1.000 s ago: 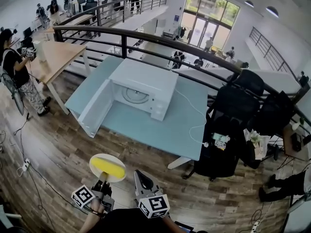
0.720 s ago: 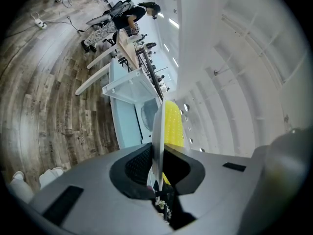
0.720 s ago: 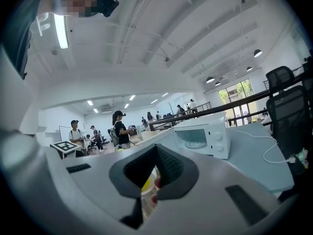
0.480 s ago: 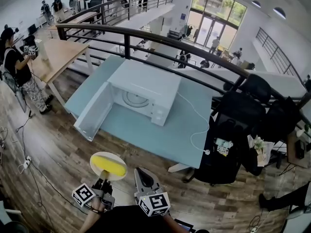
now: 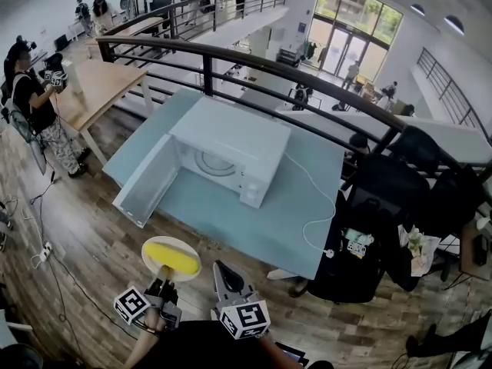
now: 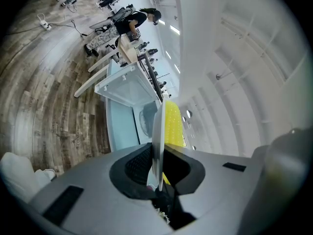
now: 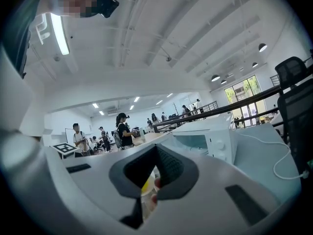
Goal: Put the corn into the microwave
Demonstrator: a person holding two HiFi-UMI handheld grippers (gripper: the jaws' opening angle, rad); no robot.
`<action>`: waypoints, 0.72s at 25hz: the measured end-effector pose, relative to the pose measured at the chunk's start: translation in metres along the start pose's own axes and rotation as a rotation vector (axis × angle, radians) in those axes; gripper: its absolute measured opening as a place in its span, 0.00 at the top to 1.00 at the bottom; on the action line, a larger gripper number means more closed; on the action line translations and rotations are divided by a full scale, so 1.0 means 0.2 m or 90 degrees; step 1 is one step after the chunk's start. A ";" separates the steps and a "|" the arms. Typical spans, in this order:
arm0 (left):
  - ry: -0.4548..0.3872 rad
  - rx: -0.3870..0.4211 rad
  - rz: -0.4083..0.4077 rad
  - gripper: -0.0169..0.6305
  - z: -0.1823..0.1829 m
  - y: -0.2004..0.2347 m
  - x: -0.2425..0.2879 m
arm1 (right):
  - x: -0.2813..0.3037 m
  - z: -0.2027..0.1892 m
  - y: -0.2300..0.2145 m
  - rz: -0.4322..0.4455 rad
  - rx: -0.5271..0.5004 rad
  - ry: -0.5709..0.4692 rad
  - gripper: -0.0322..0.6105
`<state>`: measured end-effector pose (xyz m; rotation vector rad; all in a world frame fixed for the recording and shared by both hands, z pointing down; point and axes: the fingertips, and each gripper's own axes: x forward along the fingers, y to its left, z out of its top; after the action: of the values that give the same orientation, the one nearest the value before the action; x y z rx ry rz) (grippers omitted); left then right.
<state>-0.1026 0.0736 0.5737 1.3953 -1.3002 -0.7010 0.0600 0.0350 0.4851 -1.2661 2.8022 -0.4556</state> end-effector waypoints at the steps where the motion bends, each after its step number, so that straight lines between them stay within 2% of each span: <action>1: -0.001 0.002 0.002 0.92 0.00 -0.01 0.01 | 0.01 0.00 -0.01 0.001 0.002 0.000 0.94; 8: -0.001 0.004 0.018 0.92 -0.02 -0.05 0.09 | 0.02 0.02 -0.08 0.006 0.010 -0.002 0.94; 18: 0.014 0.011 0.012 0.92 -0.02 -0.08 0.20 | -0.01 0.03 -0.20 -0.028 0.020 -0.008 0.94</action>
<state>-0.0838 0.0344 0.5692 1.3992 -1.3040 -0.6612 0.0908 0.0099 0.4906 -1.3229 2.7499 -0.4910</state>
